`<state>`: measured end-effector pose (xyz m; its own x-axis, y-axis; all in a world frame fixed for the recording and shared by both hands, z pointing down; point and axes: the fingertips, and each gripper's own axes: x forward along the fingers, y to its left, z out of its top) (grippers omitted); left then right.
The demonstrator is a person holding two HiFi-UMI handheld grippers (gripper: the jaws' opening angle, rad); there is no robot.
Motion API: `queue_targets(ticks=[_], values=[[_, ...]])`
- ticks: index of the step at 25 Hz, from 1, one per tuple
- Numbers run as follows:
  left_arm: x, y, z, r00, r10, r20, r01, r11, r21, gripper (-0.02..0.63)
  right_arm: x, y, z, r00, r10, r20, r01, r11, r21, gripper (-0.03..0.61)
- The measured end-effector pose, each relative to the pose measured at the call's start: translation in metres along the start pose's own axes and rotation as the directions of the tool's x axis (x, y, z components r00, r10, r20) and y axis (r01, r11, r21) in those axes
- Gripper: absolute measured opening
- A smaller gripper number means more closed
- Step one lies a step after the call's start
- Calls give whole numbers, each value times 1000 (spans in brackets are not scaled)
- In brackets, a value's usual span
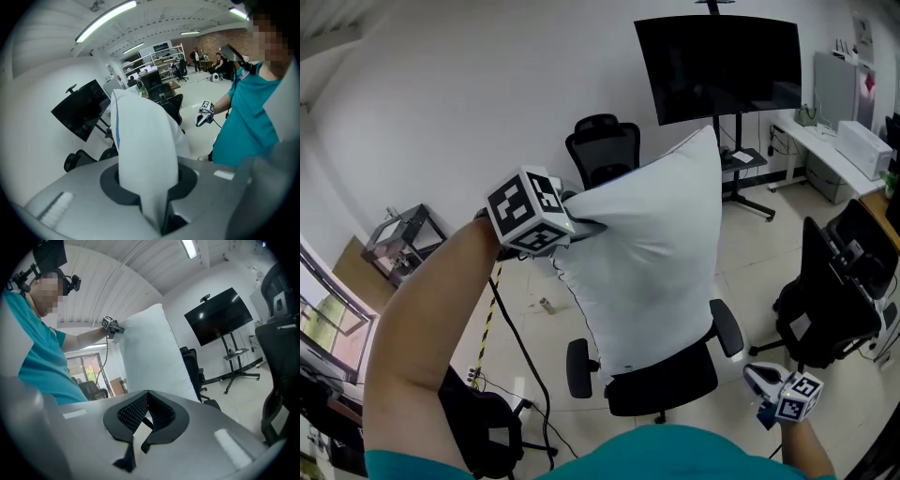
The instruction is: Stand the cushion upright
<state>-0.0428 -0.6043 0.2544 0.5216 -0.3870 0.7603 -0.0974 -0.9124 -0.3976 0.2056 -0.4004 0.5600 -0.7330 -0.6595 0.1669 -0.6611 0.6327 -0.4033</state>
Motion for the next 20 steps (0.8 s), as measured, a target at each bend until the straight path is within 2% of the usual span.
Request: queue_targets(ticks=[4,9,14,20], values=[[16,3,-16,1000,11,27,-11,1000,-1,94,-2,2,-2,1000,-9,-8,9,1000,-1,3],[60,-2,-42,999,-27,33,27,1000,-4,97,-5,-1,-10,999,-32,-35,32,999,4,3],[95,11,-68,997,-52,65,53,998,-18,101,-7,-2,-17,995,-62,-76,64,998,17,3],[153,25,-109,994,-71,84,70,997,15,106,-10,-6,-30,985,-107,-133,113,993,41,3]])
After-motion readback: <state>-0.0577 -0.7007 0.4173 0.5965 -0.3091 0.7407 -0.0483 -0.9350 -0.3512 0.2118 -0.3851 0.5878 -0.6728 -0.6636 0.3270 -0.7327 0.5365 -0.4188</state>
